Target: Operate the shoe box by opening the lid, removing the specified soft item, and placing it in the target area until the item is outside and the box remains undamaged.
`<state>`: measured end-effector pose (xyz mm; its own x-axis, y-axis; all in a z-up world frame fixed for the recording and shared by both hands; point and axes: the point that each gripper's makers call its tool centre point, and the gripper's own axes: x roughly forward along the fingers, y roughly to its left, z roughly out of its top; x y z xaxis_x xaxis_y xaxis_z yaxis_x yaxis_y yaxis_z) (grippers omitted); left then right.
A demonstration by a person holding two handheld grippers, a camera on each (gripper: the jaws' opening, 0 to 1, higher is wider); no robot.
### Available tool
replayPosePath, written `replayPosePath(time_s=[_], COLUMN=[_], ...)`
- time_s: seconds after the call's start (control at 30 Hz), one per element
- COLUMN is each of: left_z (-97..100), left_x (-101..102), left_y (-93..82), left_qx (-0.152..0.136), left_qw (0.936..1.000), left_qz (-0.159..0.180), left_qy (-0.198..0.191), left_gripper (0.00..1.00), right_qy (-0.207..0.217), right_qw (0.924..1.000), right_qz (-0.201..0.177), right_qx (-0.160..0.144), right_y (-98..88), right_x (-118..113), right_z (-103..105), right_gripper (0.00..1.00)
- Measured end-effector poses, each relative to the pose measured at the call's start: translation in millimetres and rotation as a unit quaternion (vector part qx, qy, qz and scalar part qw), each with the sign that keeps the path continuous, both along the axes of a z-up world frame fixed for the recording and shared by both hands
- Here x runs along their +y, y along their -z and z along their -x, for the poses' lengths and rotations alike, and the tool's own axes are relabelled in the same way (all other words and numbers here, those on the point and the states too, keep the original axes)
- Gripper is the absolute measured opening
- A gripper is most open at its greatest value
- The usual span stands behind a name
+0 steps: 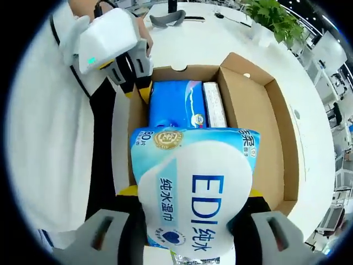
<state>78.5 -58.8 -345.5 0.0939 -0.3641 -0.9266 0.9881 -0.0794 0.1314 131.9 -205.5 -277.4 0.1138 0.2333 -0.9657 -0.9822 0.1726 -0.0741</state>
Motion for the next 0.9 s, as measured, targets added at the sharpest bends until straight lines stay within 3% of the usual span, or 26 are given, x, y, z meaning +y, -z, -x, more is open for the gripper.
replayPosePath(time_s=[0.73, 0.83, 0.9], left_z=[0.2, -1.1, 0.0], left_x=[1, 1, 2], left_y=[0.3, 1.2, 1.7], left_qx=[0.006, -0.003, -0.016], left_qw=[0.9999, 0.9996, 0.9996], left_qz=[-0.006, -0.014, -0.018], left_qy=[-0.011, -0.026, -0.011], left_gripper=[0.03, 0.04, 0.04], right_qy=[-0.007, -0.011, -0.011], right_qw=[0.9993, 0.9990, 0.9989], right_qz=[0.020, 0.025, 0.024], right_qx=[-0.031, -0.037, -0.037], right_y=[-19.2, -22.9, -23.5], right_x=[-22, -25, -27], right_z=[1, 2, 4], right_gripper=[0.61, 0.61, 0.61])
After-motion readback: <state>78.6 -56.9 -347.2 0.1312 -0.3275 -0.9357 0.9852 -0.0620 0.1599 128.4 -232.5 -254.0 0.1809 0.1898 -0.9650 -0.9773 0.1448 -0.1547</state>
